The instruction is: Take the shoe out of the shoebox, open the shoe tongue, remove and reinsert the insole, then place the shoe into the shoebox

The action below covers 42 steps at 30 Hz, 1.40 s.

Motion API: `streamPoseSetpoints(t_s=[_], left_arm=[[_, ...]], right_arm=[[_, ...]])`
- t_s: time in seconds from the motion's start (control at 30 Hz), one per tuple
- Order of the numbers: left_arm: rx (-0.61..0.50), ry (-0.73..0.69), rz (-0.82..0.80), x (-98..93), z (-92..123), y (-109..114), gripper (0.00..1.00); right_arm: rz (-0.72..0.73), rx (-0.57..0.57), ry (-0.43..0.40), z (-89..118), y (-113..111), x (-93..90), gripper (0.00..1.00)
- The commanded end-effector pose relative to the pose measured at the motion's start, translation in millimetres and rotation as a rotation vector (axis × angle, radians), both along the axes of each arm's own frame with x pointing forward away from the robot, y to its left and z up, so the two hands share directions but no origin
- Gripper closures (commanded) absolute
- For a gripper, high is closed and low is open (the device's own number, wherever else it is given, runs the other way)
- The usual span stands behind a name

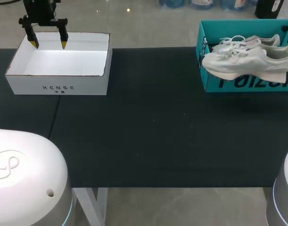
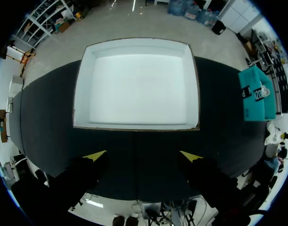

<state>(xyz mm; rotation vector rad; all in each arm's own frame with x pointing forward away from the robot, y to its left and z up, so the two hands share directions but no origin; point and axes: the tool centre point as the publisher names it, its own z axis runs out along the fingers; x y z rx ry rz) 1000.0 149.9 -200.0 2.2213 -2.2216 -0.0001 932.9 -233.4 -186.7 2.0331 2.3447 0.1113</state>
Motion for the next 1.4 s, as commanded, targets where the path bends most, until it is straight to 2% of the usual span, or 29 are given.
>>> streamPoseSetpoints(t_s=[0.03,0.13,0.3,0.6,0.9,1.4], left_arm=[[0.000,0.000,0.000,0.0,0,0,0.00],[0.000,0.000,0.000,0.0,0,0,0.00],[0.000,0.000,0.000,0.0,0,0,0.00],[0.000,0.000,0.000,0.0,0,0,0.00],[0.000,0.000,0.000,0.0,0,0,0.00],[0.000,0.000,0.000,0.0,0,0,0.00]], right_arm=[[0.007,0.005,-0.088,-15,24,-60.9,1.00],[0.025,0.016,-0.094,-25,43,-80.3,1.00],[0.039,0.033,-0.100,-38,72,-102.7,1.00],[0.059,0.006,-0.110,-66,130,-123.4,1.00],[0.073,-0.039,-0.115,-91,180,-129.7,1.00],[0.056,-0.021,-0.060,-129,216,-127.5,1.00]])
